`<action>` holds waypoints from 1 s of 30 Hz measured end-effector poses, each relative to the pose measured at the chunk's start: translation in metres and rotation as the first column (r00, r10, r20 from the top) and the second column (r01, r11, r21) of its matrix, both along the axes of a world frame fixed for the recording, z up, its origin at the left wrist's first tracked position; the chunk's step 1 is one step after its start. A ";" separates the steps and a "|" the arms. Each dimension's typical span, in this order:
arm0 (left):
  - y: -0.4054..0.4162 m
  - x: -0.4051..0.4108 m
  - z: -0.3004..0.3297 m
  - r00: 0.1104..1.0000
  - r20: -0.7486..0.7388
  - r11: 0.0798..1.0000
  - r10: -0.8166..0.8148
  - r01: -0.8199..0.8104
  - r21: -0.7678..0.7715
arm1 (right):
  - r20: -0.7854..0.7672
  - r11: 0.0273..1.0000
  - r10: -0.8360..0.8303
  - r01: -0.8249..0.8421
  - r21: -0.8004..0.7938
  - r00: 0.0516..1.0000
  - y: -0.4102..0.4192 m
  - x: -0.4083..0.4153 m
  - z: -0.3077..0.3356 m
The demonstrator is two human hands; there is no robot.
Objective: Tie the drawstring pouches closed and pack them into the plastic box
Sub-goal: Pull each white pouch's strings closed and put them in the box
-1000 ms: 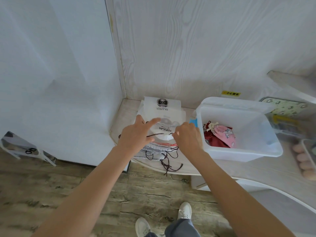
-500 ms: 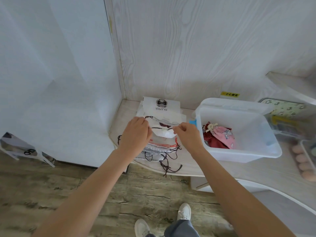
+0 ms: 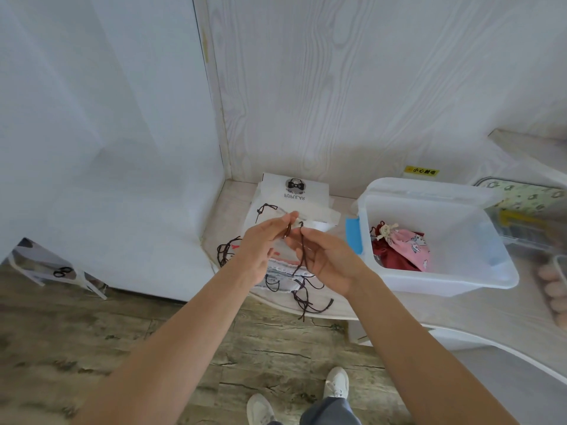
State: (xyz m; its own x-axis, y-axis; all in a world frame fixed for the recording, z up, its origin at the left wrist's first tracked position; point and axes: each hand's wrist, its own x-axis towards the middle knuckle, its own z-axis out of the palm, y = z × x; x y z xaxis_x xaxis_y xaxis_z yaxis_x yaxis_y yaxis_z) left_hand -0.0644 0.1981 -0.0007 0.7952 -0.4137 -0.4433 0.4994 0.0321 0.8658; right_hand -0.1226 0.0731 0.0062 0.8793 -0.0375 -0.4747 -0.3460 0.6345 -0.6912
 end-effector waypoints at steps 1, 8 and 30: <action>-0.001 0.000 0.001 1.000 -0.003 1.000 -0.001 0.001 -0.003 | 0.009 0.999 0.031 -0.031 0.008 0.999 0.002 0.000 0.000; -0.004 0.000 0.006 1.000 0.011 0.999 0.027 -0.027 0.031 | 0.071 0.992 0.093 -0.087 -0.086 0.993 0.004 -0.001 0.000; 0.010 0.014 0.014 0.881 0.393 0.934 -0.265 0.134 0.330 | 0.022 -0.199 0.490 0.136 -0.971 0.872 -0.008 0.020 -0.023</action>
State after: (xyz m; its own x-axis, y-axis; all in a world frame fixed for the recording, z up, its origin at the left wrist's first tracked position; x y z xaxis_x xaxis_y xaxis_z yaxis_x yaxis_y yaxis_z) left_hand -0.0509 0.2083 0.0130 0.8464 -0.4915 -0.2050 0.0510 -0.3085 0.9499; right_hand -0.1026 0.0655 -0.0172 0.9849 0.0352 0.1696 0.1103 -0.8823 -0.4576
